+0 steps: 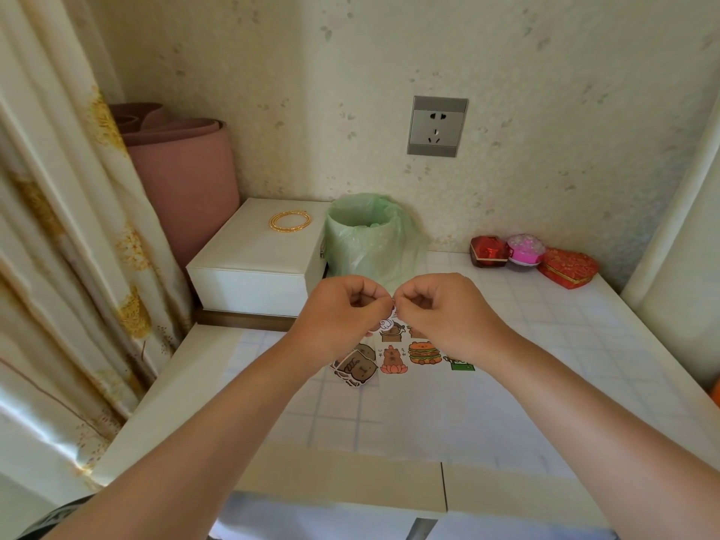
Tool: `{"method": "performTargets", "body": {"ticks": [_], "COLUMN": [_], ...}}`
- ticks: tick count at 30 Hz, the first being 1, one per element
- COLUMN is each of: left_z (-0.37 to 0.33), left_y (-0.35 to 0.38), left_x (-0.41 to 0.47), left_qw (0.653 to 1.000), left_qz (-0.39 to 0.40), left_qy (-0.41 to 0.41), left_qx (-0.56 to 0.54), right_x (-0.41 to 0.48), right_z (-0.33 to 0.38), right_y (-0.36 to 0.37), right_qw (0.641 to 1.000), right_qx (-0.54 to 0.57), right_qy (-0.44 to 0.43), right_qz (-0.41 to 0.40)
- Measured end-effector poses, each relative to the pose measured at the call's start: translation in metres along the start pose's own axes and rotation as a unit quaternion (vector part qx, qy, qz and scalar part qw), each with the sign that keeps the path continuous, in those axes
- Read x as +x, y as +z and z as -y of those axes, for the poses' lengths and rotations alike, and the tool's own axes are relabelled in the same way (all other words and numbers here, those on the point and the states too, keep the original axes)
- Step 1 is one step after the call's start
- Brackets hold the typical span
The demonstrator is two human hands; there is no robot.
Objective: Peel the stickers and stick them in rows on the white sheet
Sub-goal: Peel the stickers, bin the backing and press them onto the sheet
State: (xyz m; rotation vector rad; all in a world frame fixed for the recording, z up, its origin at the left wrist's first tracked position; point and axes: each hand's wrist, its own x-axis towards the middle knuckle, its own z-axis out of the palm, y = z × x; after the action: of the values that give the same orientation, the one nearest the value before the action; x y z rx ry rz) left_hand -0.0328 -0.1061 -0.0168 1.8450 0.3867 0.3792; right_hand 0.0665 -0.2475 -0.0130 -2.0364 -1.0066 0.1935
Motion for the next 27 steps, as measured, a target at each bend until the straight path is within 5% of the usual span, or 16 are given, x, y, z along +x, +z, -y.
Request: {"method": "performTargets", "body": {"ticks": [6,13,20,27], "left_z": [0.0,0.002,0.009,0.005], "left_y": [0.001,-0.003,-0.003,0.001], "left_x": [0.001,0.004,0.001,0.001], "left_qw": [1.0,1.0,0.96,0.995], "left_qz": [0.0,-0.004,-0.125,-0.058], "left_qy": [0.008,0.001,0.15,0.033], "left_qx": [0.009,-0.004,0.202,0.074], "right_x": [-0.001,0.0,0.002,0.001], "right_z": [0.0,0.004,0.0,-0.002], "right_y": [0.0,-0.003,0.002,0.005], "right_qw": [1.0,0.995,0.993,0.997], "right_qx": [-0.026,0.089,0.097,0.035], "right_qy": [-0.008,0.047,0.066,0.04], "right_qz": [-0.009,0.02,-0.015,-0.048]}}
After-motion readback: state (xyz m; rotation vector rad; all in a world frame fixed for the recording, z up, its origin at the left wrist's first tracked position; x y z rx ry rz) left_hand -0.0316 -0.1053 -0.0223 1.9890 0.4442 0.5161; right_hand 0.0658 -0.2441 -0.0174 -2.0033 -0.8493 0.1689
